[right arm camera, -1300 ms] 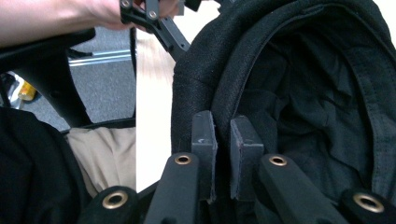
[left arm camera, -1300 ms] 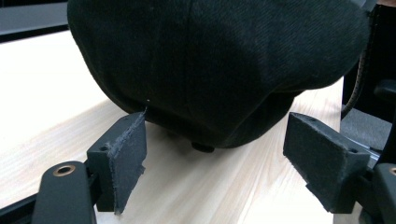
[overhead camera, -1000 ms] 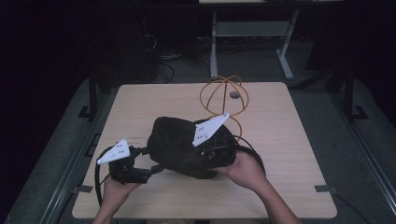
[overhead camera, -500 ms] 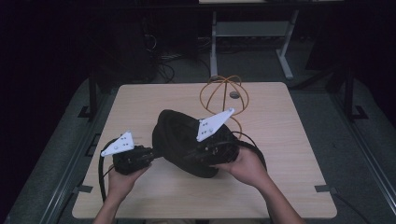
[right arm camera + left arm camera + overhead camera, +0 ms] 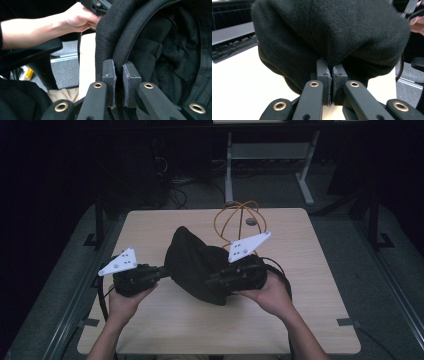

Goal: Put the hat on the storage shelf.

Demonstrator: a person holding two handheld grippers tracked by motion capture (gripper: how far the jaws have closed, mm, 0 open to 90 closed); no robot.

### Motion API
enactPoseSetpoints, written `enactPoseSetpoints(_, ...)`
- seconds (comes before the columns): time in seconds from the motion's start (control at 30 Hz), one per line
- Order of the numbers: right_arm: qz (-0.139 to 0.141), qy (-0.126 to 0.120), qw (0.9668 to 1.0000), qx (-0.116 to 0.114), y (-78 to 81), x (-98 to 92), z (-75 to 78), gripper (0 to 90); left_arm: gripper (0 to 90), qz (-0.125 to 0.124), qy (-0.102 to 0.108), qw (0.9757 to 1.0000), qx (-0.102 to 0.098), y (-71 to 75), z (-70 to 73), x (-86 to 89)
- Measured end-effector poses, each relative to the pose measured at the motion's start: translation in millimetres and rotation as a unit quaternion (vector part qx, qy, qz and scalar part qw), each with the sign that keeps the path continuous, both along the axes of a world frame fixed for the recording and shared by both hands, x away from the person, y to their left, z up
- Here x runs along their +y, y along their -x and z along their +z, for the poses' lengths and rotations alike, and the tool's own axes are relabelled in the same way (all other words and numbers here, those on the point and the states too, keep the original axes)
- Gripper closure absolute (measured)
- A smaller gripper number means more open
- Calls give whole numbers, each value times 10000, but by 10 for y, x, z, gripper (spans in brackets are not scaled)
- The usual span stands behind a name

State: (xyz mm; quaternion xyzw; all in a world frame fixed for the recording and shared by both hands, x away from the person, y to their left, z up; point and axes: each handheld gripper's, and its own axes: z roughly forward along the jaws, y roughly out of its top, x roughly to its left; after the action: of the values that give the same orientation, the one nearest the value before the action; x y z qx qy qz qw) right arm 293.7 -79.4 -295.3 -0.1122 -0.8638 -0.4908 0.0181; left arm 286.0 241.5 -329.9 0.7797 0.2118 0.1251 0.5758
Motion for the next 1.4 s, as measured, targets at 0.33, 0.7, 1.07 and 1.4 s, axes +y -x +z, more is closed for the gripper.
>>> enactPoseSetpoints(0.33,-16,-464,9987,195,-81,-64,-47,780,878,21,-268,9993,-263,-72,412,-42)
enactPoseSetpoints(0.7,-81,-825,9959,368,-185,-96,-73,590,882,24,-319,9988,-376,-121,623,-8)
enactPoseSetpoints(1.07,-782,-593,9948,254,-91,-443,-262,336,884,59,-373,9989,-274,-185,599,24)
enactPoseSetpoints(1.4,-1338,-9,9908,203,46,-879,-634,301,884,49,-143,9998,-109,-340,628,62)
